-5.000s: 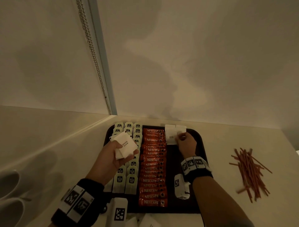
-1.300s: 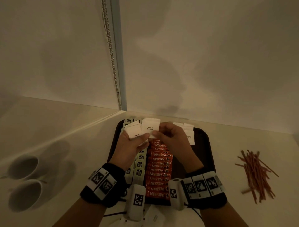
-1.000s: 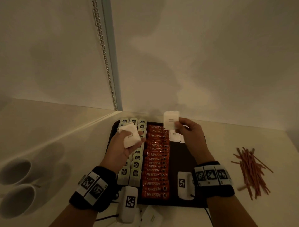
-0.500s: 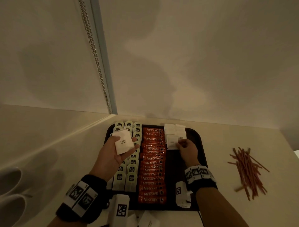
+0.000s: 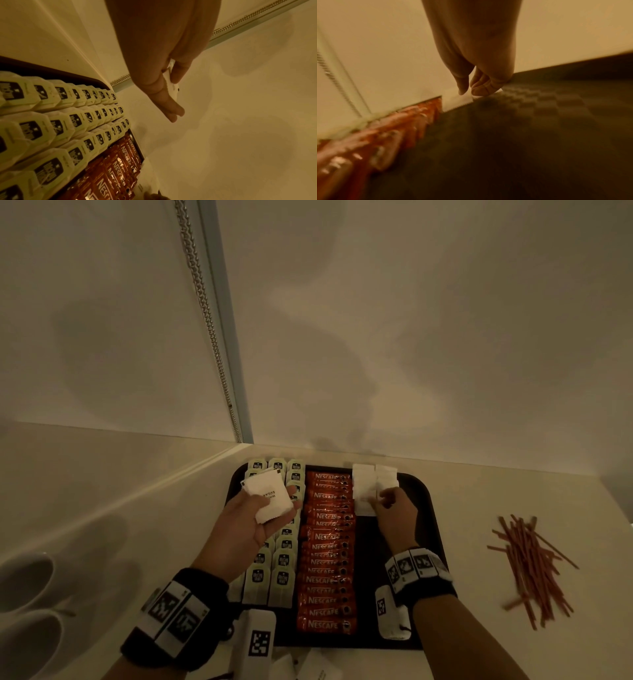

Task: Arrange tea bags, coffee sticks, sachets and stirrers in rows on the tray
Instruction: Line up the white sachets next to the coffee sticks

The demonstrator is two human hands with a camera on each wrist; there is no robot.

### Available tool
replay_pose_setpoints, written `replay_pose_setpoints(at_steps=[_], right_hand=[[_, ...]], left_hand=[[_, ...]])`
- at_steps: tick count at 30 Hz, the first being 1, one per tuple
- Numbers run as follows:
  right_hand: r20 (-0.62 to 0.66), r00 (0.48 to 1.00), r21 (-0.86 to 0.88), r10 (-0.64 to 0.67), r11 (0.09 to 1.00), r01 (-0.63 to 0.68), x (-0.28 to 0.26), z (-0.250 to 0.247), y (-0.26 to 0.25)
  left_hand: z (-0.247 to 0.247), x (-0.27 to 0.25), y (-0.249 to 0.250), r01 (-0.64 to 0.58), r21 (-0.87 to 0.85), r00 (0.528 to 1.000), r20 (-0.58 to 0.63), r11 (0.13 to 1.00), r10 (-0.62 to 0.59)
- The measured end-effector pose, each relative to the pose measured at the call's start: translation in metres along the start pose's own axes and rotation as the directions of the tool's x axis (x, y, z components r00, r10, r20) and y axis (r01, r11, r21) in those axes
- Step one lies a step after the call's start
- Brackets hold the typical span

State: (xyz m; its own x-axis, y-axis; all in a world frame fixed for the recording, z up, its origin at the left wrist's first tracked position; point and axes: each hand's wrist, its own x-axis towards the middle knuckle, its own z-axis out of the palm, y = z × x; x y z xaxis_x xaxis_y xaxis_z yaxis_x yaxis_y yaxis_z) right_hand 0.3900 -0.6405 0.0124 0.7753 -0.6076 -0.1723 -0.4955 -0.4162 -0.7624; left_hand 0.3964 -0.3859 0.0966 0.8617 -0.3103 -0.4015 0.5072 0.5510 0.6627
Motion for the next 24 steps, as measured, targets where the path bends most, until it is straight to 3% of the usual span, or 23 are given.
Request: replay_pose_setpoints(at_steps=[3,5,7,10,15,18,21,24], right_hand=[[0.160,0.962,0.153,-0.223,0.968,0.199,-0.024,-0.004,-0.043],[0.365,0.869,0.290,-0.335,0.928,0.236,-0.047,-0.006,-0.072],[0.462,0.781,0.390,-0.420,0.887,0.246,-0.065,-0.005,-0.090],[0.452,0.750,0.462,-0.484,0.846,0.267,-0.077,-0.002,-0.102],[0.420,0.783,0.505,-0.459,0.835,0.219,-0.076,-0.009,-0.111],[0.346,0.804,0.454,-0.484,0.836,0.308,-0.071,-0.018,-0.121],[0.325,0.759,0.395,-0.564,0.810,0.433,-0.069,-0.025,-0.131],[0.398,0.699,0.410,-0.595,0.796,0.444,-0.071,-0.027,-0.138]], left_hand=[[0.002,0.000,0.000,-0.051,0.101,0.999,0.023,0.994,0.049],[0.006,0.000,-0.001,-0.090,0.189,0.996,0.014,0.978,0.089],[0.010,0.000,-0.001,-0.135,0.271,0.990,-0.003,0.953,0.141],[0.013,-0.001,-0.001,-0.173,0.327,0.982,-0.015,0.929,0.188],[0.011,-0.002,0.004,-0.165,0.316,0.984,-0.017,0.934,0.179],[0.009,-0.004,0.005,-0.168,0.306,0.985,0.013,0.937,0.172],[0.009,-0.006,0.005,-0.152,0.312,0.988,0.031,0.938,0.150],[0.012,-0.007,0.003,-0.133,0.372,0.991,0.072,0.919,0.114]])
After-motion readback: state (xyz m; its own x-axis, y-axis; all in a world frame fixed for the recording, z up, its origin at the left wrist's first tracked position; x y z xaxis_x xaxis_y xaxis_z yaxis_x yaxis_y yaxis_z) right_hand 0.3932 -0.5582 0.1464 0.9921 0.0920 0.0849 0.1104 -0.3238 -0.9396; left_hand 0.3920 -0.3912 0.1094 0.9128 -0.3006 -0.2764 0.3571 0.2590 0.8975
